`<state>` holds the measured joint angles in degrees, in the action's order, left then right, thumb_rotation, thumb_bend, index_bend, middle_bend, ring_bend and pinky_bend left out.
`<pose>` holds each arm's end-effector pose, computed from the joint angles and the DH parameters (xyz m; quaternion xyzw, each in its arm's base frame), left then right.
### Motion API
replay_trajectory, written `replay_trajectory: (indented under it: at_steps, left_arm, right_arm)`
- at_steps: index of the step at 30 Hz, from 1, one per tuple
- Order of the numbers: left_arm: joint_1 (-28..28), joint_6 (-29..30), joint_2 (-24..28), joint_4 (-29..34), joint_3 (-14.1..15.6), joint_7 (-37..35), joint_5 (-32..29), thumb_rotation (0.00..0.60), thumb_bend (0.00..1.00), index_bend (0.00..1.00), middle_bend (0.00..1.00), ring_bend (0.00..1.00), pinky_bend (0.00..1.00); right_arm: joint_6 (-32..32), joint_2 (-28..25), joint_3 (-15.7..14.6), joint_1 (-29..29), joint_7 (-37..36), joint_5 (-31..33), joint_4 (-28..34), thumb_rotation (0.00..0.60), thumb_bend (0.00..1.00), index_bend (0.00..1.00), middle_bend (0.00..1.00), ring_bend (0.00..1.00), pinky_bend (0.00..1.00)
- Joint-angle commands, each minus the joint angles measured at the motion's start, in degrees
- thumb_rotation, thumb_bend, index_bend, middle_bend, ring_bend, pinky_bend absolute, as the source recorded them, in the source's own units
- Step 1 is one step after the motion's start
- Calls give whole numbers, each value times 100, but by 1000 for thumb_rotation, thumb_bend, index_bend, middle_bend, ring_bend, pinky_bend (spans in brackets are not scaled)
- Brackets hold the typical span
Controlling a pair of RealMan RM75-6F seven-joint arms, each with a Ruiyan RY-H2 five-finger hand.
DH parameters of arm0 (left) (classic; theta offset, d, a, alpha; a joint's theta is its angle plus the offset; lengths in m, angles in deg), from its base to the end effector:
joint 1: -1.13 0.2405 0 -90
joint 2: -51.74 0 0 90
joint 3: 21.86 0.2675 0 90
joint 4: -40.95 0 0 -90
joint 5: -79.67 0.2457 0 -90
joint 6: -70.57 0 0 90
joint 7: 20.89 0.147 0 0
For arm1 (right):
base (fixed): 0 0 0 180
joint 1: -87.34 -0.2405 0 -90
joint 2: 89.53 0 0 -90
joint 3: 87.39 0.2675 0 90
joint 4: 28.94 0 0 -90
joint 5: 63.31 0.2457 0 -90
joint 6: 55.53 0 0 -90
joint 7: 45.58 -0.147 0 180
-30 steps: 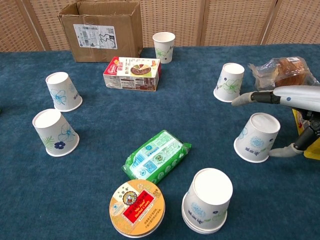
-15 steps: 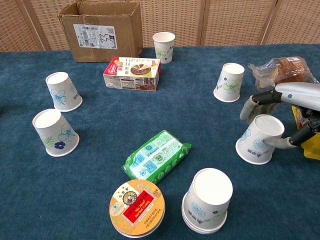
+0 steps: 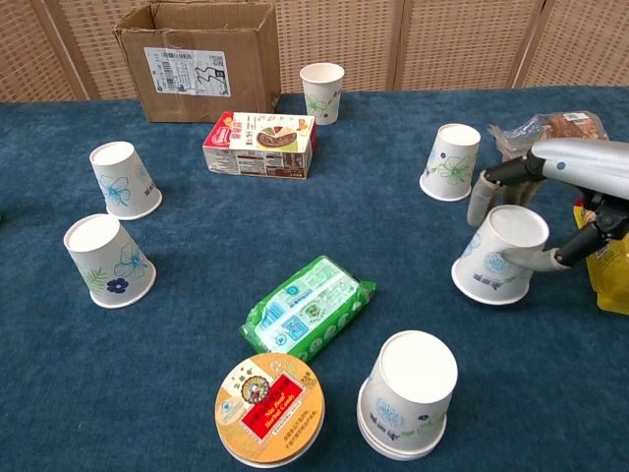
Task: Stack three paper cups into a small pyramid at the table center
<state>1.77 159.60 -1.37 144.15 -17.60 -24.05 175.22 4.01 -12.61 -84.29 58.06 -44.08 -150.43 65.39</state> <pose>-0.3082 0.1247 0.1599 -0.6177 -0.4185 -0.3879 0.5411 -0.2035 -0.2788 -0.0074 0.7492 -0.4036 0.4056 0.3336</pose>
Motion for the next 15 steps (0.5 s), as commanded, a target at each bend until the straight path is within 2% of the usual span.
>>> replay_trajectory:
  at_steps: [1,7,15]
  left_arm:
    - [0,0,1,2,1,-1,1,600,371,0,0,0,0]
    - [-3,-3,5,1,9,-15,20,600,371,0,0,0,0]
    - [-4,0,25,-6,9,-76,12,600,371,0,0,0,0]
  right_arm:
    - [-45,1,97,-92,130,73,120,600,443,386,458,423,333]
    - [-294,176,397,-406,609,412,347,600,445,387,458,423,334]
    - [-671,737,833,-979,1455,1136,350,600,428,386,458,423,334]
